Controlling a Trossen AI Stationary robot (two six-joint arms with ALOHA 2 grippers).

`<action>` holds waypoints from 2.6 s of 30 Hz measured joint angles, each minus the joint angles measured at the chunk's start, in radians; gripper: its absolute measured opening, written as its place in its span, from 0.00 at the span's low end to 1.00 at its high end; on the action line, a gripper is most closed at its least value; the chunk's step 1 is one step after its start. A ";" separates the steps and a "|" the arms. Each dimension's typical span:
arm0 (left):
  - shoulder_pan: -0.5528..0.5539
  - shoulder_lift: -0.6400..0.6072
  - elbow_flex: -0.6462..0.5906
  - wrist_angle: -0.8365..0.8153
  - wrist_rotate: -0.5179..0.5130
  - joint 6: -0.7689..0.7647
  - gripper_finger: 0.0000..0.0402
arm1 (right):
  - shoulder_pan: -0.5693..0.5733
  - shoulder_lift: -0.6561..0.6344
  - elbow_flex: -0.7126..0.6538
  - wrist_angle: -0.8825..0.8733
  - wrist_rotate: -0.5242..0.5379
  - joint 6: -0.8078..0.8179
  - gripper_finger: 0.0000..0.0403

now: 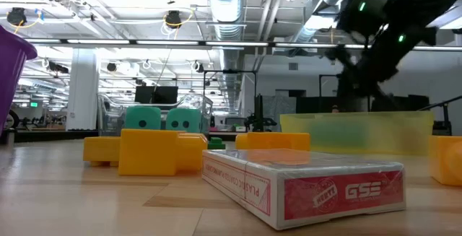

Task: Pick & Place Toys
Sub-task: Put the blue game piece into the yellow bin

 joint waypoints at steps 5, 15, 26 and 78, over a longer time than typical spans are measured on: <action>0.000 0.000 0.000 0.000 0.000 0.007 0.75 | 0.154 -0.133 0.000 0.163 0.170 -0.311 0.00; 0.000 0.000 0.000 0.038 0.000 0.082 0.75 | 0.388 -0.357 0.000 0.452 0.173 -1.051 0.00; 0.000 0.000 0.000 0.083 0.091 0.084 0.75 | 0.629 -0.402 0.000 0.435 0.173 -1.071 0.00; 0.011 -0.017 0.000 0.064 0.144 0.216 0.75 | 0.849 -0.412 0.000 0.888 0.169 -1.617 0.52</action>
